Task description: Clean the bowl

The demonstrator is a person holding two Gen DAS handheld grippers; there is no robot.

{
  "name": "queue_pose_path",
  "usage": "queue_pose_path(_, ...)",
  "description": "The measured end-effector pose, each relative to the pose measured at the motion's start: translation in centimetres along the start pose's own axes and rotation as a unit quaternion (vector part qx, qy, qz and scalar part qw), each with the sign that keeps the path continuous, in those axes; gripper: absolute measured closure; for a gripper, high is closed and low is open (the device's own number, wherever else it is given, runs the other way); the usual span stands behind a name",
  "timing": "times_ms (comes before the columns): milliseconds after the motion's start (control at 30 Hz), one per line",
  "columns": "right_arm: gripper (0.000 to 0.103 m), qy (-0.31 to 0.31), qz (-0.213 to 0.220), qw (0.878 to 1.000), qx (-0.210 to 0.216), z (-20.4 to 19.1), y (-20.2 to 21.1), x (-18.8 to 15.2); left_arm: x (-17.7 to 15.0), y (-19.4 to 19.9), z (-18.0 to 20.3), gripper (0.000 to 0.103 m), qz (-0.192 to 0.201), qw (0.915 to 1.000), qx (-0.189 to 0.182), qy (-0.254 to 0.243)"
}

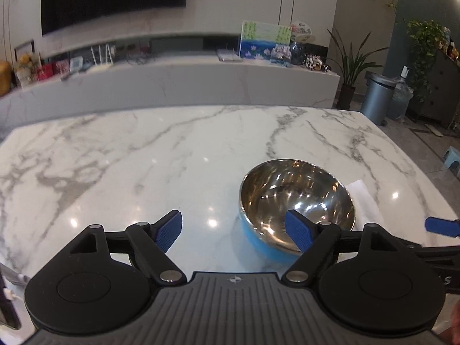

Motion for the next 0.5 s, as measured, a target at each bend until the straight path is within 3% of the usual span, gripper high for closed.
queue_pose_path(500,0.01,0.002,0.012,1.0,0.002,-0.8,0.7,-0.1,-1.9,-0.6,-0.2,0.025,-0.046,0.9987,0.004,0.023)
Point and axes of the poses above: each gripper's, at about its wrist camera, not at the fingertips, and y roughly against the way its jaws point, z to its right, x to its top, the point moved 10 cm from there along -y, roughly the way its jaws point, and after that the axes turned 15 degrees about -x, right-handed, at the moved point
